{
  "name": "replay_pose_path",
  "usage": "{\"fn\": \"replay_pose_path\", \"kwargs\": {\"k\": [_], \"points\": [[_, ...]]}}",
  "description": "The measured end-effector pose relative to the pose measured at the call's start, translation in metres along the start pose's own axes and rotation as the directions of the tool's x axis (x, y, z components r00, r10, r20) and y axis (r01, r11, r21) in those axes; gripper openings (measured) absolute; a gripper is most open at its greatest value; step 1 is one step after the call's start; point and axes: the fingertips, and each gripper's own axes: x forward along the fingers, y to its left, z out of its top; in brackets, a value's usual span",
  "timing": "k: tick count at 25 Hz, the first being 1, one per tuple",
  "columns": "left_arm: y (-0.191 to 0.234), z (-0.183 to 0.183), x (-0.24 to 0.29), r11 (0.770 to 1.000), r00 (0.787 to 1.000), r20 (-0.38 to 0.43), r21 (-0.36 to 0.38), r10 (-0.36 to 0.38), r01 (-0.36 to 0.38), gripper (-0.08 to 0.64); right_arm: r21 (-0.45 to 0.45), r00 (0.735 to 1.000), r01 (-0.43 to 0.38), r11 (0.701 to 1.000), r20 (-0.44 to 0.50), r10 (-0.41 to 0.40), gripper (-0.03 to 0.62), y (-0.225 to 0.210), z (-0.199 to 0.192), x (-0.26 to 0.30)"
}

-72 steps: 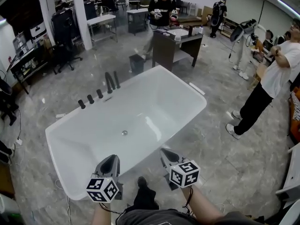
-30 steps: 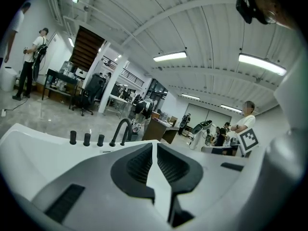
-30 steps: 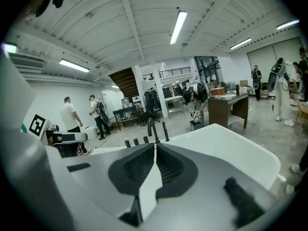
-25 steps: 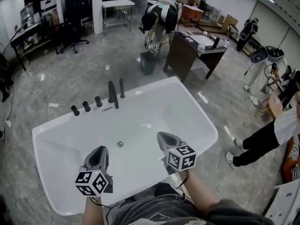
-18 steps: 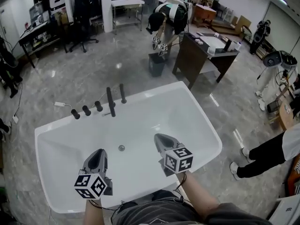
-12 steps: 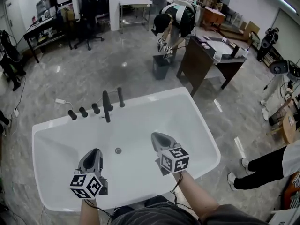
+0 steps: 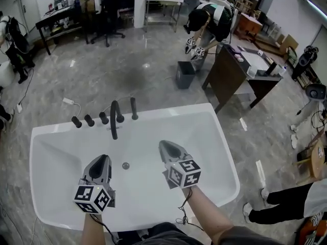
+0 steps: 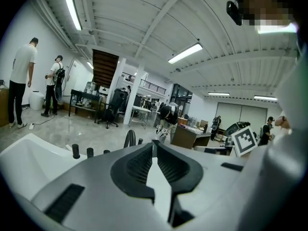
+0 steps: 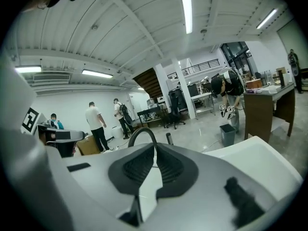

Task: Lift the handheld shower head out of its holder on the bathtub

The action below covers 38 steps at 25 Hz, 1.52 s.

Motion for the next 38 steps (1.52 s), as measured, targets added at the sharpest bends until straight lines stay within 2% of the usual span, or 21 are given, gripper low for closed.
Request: {"fn": "replay_pose_path", "kwargs": {"k": [8,12,18,21,28,32,38], "points": [[0.026,-0.010,0.039,0.999,0.999,-0.014,0.005,0.042,-0.041,0.040,-0.014,1.000,-0.014,1.000,0.003,0.014,0.028,-0.017,-0.005,0.058],[0.042,-0.013,0.054,0.998,0.998,-0.017,-0.016,0.052,-0.053,0.040,-0.043,0.999,-0.020,0.999,-0.027,0.019,0.028,-0.018,-0.012,0.089],[0.064,-0.019,0.077,0.998,0.997,-0.035,0.003,0.061,-0.061,0.040,-0.065,0.997,-0.030,0.997,-0.077,0.025,0.032,-0.023,-0.021,0.136],[0.077,-0.024,0.088,0.998,0.997,-0.033,-0.006,0.069,-0.069,0.040,-0.062,0.995,-0.043,0.997,-0.097,0.036,0.107,-0.031,-0.030,0.162],[0.101,-0.037,0.116,0.998,0.998,-0.030,-0.006,0.058,-0.059,0.040,-0.063,0.995,-0.048,0.997,-0.091,0.042,0.150,-0.049,-0.041,0.220],[0.111,-0.048,0.126,0.998,0.998,-0.026,-0.011,0.059,-0.059,0.040,-0.090,0.996,-0.026,0.996,-0.087,0.018,0.169,-0.065,-0.054,0.248],[0.119,-0.056,0.141,0.998,0.998,-0.007,-0.034,0.058,-0.058,0.040,-0.075,0.999,-0.007,0.997,-0.051,0.004,0.195,-0.085,-0.052,0.295]]}}
